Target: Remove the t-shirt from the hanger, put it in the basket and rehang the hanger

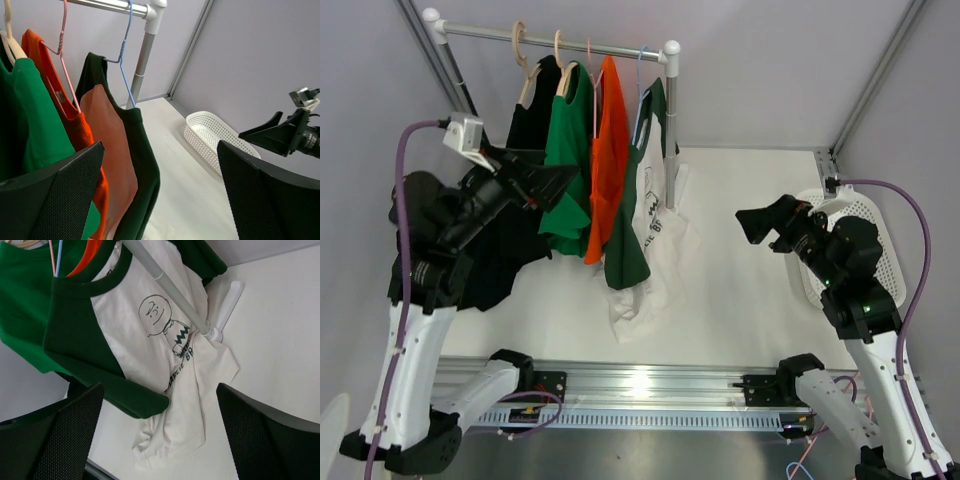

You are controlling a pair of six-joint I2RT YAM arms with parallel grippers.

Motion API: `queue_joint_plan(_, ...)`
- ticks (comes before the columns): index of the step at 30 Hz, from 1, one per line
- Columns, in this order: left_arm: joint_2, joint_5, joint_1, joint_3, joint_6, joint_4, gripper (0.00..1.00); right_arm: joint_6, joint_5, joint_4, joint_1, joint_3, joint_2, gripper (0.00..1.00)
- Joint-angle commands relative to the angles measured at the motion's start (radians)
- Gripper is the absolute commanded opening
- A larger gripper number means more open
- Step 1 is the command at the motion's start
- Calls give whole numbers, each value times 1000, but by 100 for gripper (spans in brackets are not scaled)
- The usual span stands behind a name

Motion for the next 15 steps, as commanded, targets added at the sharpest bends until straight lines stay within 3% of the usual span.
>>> queue_joint_plan(1,95,9,-8,81,39,-15,100,-1,65,56,5,72,42,99)
queue_joint_plan(4,217,39,-8,176,54,-46,100,9,93,91,5,75,48,100)
queue_joint_plan(7,340,125,-8,305,36,-46,99,-60,-96,241,8,11,41,99)
queue_joint_plan(8,372,256,-8,334,12,7,99,-66,-135,272,8,-15,53,99)
queue_joint_plan(10,466,291,-39,394,-4,21,100,-79,-191,278,9,-8,90,99)
queue_joint_plan(13,584,49,-135,576,149,-142,99,-125,-205,206,20,58,183,99)
queue_joint_plan(15,676,-93,-166,703,168,-239,99,-148,-177,188,41,83,217,100)
